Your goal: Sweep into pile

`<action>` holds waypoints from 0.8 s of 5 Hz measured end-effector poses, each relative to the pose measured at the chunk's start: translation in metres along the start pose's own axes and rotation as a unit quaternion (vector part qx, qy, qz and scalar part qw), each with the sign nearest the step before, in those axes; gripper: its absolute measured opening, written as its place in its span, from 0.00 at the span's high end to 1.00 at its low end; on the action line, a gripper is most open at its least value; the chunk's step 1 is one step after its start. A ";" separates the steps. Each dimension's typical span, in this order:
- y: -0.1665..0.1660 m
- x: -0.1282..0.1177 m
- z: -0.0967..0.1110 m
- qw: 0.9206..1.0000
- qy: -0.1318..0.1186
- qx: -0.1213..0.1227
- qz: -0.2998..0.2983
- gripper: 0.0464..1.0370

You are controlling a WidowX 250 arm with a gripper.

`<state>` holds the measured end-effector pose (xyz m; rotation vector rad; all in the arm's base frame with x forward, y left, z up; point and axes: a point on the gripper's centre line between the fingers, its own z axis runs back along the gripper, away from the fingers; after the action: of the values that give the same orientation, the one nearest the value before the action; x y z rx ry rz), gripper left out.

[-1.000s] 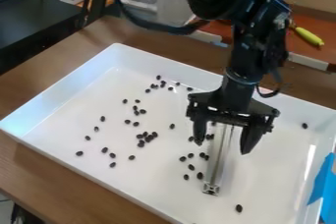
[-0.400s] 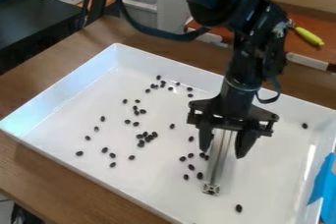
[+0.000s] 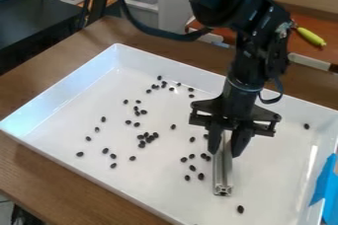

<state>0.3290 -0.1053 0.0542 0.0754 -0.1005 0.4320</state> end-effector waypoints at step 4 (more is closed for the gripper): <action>0.037 -0.002 0.000 0.988 0.043 -0.101 -0.113 0.71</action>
<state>0.3113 -0.0724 0.0561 -0.1299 -0.0497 0.1958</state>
